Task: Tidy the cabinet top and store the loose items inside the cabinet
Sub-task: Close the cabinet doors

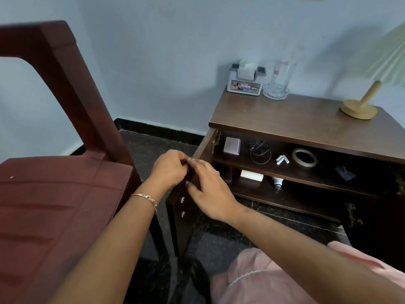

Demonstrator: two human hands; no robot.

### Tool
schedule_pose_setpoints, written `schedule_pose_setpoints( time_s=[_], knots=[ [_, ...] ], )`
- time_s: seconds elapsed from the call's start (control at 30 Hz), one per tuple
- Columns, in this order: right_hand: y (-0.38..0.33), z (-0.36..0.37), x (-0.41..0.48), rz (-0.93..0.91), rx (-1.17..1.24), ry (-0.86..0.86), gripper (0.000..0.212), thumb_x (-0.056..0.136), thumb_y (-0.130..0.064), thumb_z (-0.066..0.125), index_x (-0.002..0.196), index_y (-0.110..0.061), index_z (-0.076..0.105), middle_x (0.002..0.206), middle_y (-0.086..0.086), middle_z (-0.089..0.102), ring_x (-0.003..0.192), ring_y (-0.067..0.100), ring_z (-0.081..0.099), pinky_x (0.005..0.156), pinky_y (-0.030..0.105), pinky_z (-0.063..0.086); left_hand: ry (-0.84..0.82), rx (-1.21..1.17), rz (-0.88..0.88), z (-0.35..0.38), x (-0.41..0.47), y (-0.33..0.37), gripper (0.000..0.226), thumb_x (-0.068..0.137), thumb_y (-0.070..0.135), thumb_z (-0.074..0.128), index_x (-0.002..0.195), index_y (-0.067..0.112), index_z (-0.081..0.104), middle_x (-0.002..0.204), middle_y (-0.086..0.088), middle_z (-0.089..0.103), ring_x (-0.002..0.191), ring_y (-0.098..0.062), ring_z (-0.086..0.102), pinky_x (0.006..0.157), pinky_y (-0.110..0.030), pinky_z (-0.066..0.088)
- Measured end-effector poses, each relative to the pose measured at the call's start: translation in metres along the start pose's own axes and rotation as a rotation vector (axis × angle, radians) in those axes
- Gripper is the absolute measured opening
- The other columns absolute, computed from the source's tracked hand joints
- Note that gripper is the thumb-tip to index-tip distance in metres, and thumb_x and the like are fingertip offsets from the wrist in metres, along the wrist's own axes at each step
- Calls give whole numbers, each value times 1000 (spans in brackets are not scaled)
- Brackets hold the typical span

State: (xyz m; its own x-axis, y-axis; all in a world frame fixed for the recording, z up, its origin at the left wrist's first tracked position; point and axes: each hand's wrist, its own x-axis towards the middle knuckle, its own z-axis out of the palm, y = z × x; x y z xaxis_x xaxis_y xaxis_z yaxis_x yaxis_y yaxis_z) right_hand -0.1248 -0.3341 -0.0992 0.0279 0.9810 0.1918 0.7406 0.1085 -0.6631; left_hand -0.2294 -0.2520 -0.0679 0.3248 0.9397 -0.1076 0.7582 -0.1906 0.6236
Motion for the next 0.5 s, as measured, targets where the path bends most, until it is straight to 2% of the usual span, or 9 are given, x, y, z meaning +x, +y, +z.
schedule_pose_setpoints(
  time_s=[0.07,0.17,0.37,0.5],
  knots=[
    [4,-3,-2,-8,-13,34,55,95,-28,53,146,-20,34,146,-2,40,135,14,37,111,31,35,-25,-46,1,1,3,4,21,90,14,61,108,21,69,98,0,70,88,-13,66,82,-33,56],
    [13,-12,-7,-4,-30,55,50,95,-36,52,141,-22,39,138,-4,45,128,13,42,103,28,38,-65,-106,12,7,6,11,15,86,14,68,99,20,72,85,1,71,74,-11,69,70,-27,59],
    [32,-31,-20,-14,-90,72,55,87,-43,61,135,-20,44,128,-5,49,117,13,47,96,28,44,-70,-245,20,33,7,26,13,80,11,73,85,22,68,85,-3,71,79,-19,71,75,-40,60],
    [47,-45,-26,2,-170,78,54,82,-33,64,132,-17,47,132,-3,46,119,16,49,98,32,45,-28,-310,30,58,9,37,25,76,17,77,94,23,60,93,1,67,86,-18,68,73,-41,60]
  ],
)
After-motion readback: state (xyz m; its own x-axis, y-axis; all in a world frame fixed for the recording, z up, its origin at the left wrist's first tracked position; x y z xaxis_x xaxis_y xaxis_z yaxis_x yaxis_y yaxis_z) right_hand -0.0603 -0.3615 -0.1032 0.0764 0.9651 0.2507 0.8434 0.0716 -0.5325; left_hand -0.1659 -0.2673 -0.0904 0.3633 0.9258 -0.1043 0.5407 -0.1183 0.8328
